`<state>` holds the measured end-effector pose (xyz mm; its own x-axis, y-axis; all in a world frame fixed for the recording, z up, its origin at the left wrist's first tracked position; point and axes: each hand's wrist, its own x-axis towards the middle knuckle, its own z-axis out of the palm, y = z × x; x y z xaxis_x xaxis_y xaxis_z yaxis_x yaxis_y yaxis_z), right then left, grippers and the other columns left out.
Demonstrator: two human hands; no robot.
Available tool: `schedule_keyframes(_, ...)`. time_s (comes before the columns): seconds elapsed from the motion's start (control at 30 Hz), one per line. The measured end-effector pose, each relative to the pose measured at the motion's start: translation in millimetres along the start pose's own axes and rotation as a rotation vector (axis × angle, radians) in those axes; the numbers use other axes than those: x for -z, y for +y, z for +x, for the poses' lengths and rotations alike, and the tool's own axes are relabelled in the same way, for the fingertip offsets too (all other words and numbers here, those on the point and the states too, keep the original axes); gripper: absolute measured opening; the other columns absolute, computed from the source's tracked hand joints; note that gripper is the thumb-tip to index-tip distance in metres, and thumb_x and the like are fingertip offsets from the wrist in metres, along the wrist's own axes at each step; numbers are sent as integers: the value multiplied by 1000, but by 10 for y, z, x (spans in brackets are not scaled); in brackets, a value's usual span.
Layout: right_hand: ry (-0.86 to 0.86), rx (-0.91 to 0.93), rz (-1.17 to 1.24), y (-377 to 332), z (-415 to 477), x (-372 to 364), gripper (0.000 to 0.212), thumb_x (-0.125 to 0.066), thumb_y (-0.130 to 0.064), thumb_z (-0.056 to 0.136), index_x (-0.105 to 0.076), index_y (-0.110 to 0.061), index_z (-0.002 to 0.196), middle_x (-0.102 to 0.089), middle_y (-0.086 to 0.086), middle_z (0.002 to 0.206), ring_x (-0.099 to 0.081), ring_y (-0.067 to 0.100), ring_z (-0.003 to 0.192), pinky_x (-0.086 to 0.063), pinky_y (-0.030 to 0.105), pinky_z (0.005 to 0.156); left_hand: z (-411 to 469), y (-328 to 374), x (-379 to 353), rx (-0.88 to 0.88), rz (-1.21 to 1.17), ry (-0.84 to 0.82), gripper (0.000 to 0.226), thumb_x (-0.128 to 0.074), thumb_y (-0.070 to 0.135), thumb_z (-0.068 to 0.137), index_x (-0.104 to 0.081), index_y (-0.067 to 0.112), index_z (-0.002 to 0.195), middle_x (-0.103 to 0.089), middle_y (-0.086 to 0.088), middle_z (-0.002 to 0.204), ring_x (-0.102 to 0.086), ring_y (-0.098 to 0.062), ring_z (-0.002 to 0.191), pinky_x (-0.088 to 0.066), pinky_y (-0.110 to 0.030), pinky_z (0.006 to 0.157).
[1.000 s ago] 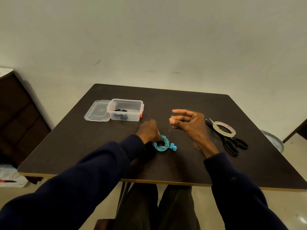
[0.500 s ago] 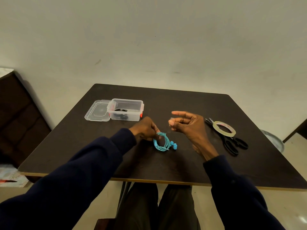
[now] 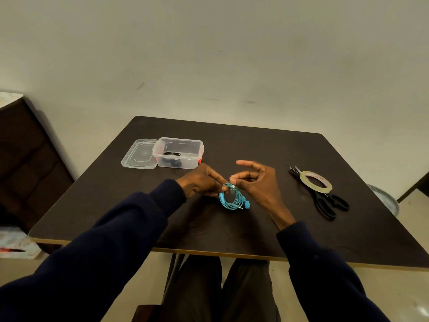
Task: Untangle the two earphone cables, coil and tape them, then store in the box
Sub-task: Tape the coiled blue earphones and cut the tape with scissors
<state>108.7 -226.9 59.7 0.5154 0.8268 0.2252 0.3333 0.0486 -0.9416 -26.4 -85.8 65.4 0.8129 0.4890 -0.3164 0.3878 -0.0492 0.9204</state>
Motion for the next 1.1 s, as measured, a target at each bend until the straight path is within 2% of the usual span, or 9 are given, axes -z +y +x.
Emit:
schedule_keyframes(0.17, 24, 3, -38, 49, 8, -59, 54, -82, -6, 76, -61, -10, 125, -77, 3, 86, -76, 11, 82, -61, 26, 79, 3, -40, -7, -27, -25, 1, 17, -68, 2, 89, -73, 0, 105, -75, -4, 84, -69, -7, 69, -55, -17, 59)
schedule_keyframes(0.47, 49, -14, -81, 116, 39, -95, 55, -83, -7, 76, -60, -10, 126, -78, 1, 84, -75, 11, 81, -60, 32, 84, -2, -52, -54, -70, -52, 8, 19, -72, 0, 86, -74, 0, 104, -77, -3, 87, -73, -8, 76, -56, -17, 63)
schedule_keyframes(0.67, 64, 0, -104, 126, 50, -102, 55, -81, -6, 77, -59, -10, 127, -76, -2, 83, -75, 8, 80, -60, 25, 79, -11, -73, -131, -153, -10, 77, 19, -76, -3, 80, -74, 0, 99, -77, -4, 87, -74, -8, 77, -56, -17, 63)
schedule_keyframes(0.77, 76, 11, -107, 135, 49, -96, 55, -81, -5, 78, -59, -10, 128, -76, 0, 85, -75, 8, 80, -59, 20, 77, -4, -107, -160, -224, 80, 122, 18, -77, 0, 81, -76, 3, 98, -77, -3, 89, -73, -7, 77, -56, -16, 65)
schedule_keyframes(0.83, 80, 8, -99, 137, 48, -94, 54, -81, -5, 78, -59, -10, 127, -77, 1, 86, -75, 8, 80, -60, 22, 79, 1, -129, -184, -301, 187, 166, 16, -78, 5, 82, -78, 6, 98, -77, -1, 85, -70, -6, 72, -55, -16, 64)
schedule_keyframes(0.93, 93, 3, -89, 133, 51, -92, 53, -81, -5, 77, -61, -11, 126, -77, 1, 86, -75, 8, 81, -60, 25, 81, 9, -162, -228, -402, 312, 245, 14, -78, 11, 84, -79, 10, 97, -76, -3, 82, -69, -12, 69, -57, -23, 65)
schedule_keyframes(1.1, 96, -7, -56, 126, 50, -83, 52, -81, -6, 78, -61, -10, 126, -77, 3, 87, -75, 11, 83, -60, 30, 82, -7, -215, -297, -530, 410, 353, 16, -75, 15, 88, -78, 12, 103, -77, -1, 85, -67, 0, 66, -51, -13, 58)
